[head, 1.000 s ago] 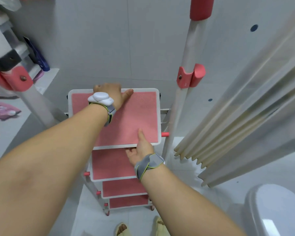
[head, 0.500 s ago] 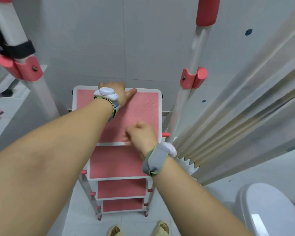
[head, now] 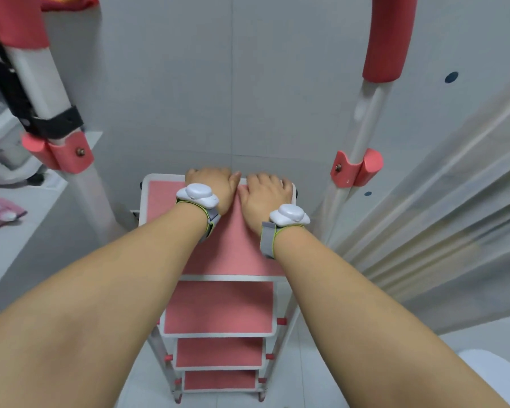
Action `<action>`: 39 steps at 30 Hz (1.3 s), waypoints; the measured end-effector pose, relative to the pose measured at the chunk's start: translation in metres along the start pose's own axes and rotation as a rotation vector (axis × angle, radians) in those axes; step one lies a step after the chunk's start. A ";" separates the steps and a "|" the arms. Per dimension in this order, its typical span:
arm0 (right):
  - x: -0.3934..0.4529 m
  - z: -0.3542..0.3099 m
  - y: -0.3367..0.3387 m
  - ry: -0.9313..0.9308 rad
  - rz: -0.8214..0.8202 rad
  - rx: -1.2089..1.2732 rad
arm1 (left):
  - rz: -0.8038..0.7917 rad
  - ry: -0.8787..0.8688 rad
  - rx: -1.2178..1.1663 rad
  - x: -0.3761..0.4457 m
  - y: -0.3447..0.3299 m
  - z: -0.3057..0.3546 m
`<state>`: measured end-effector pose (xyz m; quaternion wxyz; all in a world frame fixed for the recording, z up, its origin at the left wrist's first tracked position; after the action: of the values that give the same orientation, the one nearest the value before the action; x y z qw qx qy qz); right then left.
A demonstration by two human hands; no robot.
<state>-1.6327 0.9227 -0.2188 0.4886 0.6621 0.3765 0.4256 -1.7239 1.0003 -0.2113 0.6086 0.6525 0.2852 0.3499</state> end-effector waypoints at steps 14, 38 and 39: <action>0.000 0.026 -0.001 -0.082 -0.146 0.066 | -0.020 -0.068 -0.004 -0.014 -0.010 0.022; -0.019 0.046 -0.053 -0.108 -0.183 0.010 | -0.026 -0.049 -0.093 -0.028 -0.059 0.033; -0.018 0.046 -0.053 -0.115 -0.182 0.014 | -0.038 -0.058 -0.094 -0.027 -0.060 0.033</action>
<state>-1.6004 0.9040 -0.2814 0.5414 0.6519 0.4094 0.3380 -1.7101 0.9646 -0.2745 0.6529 0.6277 0.2631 0.3324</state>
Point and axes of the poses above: each hand's wrist, its own x-axis towards the middle knuckle, its own y-axis out of the back of the hand, z = x × y, the point moved 4 cm from there along x, towards the middle knuckle, and after that the axes turned 3 degrees about -y, right-handed, at the moved point
